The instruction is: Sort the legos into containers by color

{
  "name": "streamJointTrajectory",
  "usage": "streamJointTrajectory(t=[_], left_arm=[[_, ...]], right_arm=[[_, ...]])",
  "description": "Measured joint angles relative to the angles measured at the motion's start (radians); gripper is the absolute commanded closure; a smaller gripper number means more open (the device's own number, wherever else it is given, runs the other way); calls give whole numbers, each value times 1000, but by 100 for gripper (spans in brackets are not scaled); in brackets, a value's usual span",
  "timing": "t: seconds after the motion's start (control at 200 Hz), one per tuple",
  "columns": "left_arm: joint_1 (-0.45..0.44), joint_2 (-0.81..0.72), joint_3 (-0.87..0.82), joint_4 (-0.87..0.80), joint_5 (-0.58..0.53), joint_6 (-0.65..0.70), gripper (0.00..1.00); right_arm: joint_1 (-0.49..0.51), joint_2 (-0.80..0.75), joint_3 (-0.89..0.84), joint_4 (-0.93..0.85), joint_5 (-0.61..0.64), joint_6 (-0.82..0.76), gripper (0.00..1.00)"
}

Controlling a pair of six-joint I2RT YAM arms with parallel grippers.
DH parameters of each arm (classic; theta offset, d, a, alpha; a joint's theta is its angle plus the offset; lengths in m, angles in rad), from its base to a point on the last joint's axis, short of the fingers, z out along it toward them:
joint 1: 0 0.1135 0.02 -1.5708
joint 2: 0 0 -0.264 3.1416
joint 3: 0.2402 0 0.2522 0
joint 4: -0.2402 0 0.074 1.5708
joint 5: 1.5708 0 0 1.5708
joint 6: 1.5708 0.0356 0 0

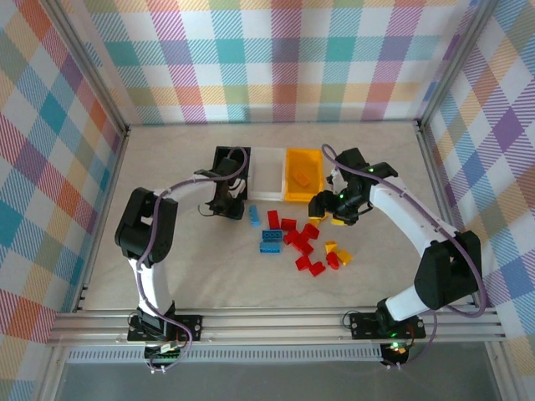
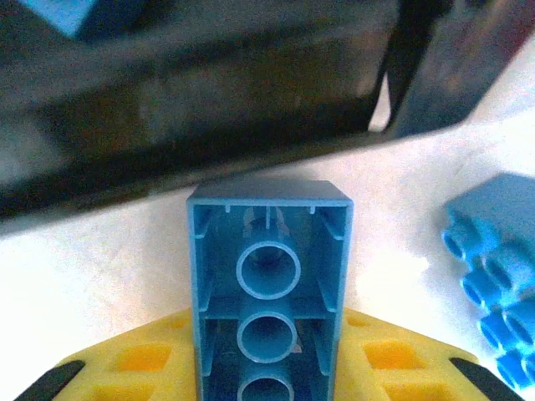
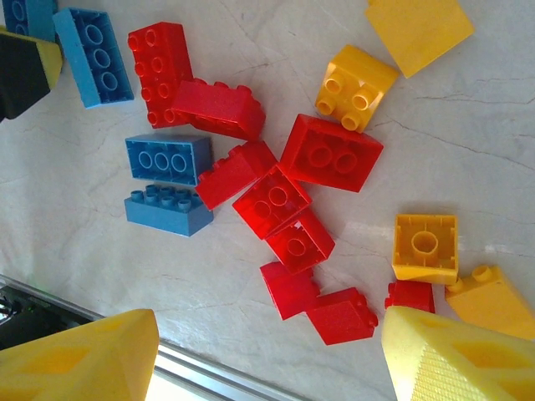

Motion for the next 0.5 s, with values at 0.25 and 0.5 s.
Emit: streamJointTrajectory(t=[0.25,0.5], left_arm=[[-13,-136,-117,-74,4,-66,69],[-19,-319,-37,-219,0,-107,68]], right_arm=[[0,0,-9,32,-1,5,29],[5,0,-49,63,-11,31,29]])
